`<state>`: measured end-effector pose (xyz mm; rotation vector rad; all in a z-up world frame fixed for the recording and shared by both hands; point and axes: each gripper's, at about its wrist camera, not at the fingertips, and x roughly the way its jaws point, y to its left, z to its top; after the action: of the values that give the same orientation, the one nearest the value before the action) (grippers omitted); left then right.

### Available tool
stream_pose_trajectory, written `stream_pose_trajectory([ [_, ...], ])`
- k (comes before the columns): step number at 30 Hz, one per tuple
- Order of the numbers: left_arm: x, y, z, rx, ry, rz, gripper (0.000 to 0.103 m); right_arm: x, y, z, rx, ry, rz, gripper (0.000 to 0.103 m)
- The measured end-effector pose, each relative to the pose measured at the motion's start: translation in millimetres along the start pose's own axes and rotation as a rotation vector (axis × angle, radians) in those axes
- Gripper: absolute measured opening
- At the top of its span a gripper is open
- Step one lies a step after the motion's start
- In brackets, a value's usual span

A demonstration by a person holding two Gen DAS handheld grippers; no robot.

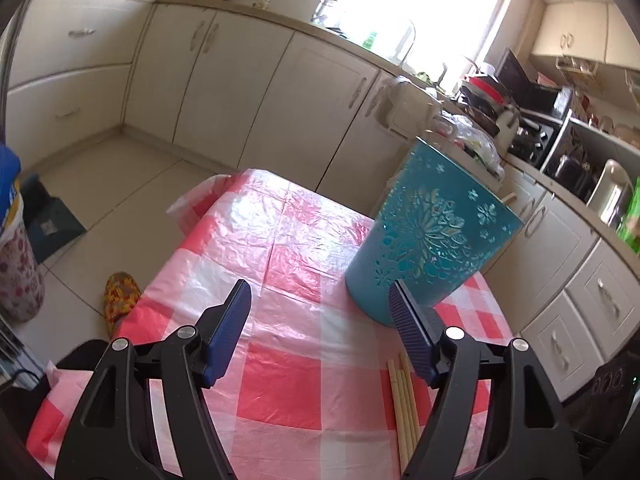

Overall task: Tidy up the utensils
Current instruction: 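Lift the held stick with the right tool over the basket and open it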

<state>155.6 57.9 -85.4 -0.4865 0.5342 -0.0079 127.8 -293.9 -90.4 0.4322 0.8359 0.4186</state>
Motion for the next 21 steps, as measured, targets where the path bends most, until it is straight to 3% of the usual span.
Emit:
stream_pose_trajectory([
  [6, 4, 2, -1, -0.018, 0.002, -0.001, 0.072, -22, 35, 34, -0.035, -0.120, 0.089, 0.006],
  [13, 6, 2, 1, -0.026, 0.007, -0.002, 0.074, -42, 97, 120, -0.119, -0.312, 0.177, 0.006],
  [17, 7, 1, 1, -0.024, 0.008, -0.008, 0.075, -39, 136, 165, -0.206, -0.396, 0.165, 0.006],
  [21, 7, 4, 1, -0.032, 0.009, -0.017, 0.075, -34, 149, 191, -0.224, -0.418, 0.161, 0.006],
])
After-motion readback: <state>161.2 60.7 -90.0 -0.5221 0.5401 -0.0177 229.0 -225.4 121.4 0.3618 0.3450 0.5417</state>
